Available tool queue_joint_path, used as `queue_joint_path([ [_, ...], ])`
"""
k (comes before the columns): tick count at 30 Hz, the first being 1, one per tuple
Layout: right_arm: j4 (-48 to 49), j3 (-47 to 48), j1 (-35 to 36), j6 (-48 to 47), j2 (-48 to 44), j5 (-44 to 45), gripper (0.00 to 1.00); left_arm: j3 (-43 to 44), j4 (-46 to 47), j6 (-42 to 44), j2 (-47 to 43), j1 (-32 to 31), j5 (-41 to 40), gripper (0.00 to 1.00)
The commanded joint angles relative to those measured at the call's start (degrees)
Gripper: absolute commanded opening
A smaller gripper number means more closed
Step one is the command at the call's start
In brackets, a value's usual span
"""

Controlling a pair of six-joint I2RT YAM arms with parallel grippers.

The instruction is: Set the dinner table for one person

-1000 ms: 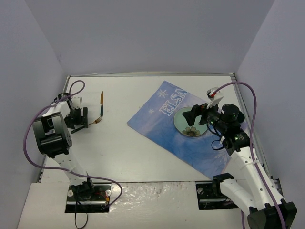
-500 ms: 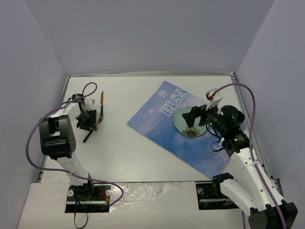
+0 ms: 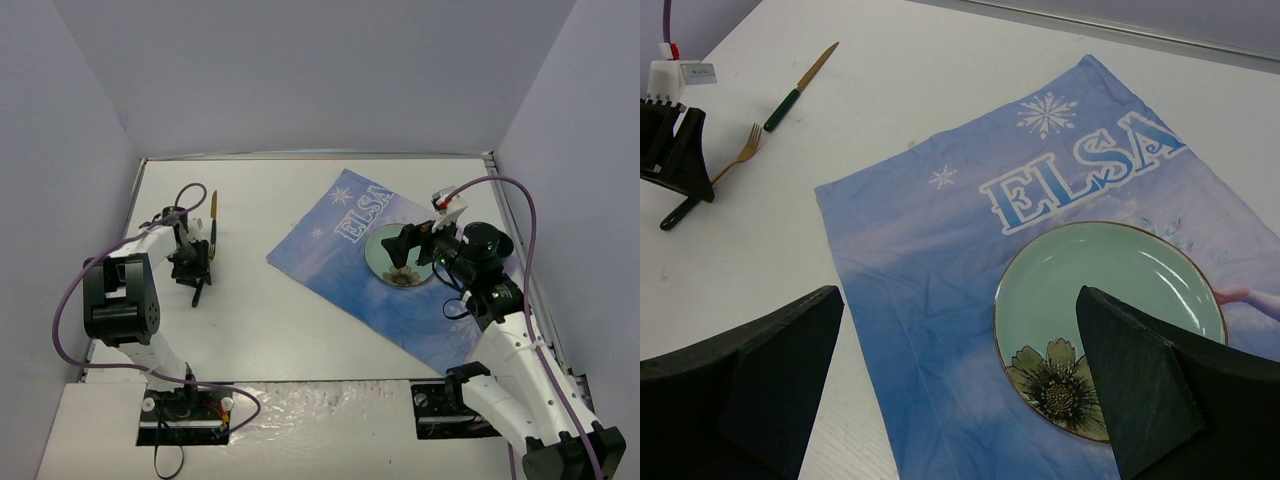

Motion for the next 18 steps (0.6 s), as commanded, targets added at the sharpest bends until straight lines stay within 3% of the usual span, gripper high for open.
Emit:
queue_joint_path([
  [1,3.35,0.21,0.64,-0.13,-0.99,0.64,1.00,-1.74,-2.06,-2.53,-0.72,-0.77,-2.56,0.34],
  [9,3.34,0.09,1.02,-0.13,-1.04,0.93,1.00,-0.49,-2.16,-2.18,-1.01,-1.33,-6.06,0.16],
  [13,3.35,-0.16,1.02,-0.14,-1.44,1.45,1.00,-0.91,-1.74,-2.17,-2.22,-2.81,-5.59,0.00],
  [18,2.96,0.23,1.02,-0.28,-1.53,1.61,1.00,-1.39,-1.81,-3.31,-3.30,-7.70,-5.46,0.00],
])
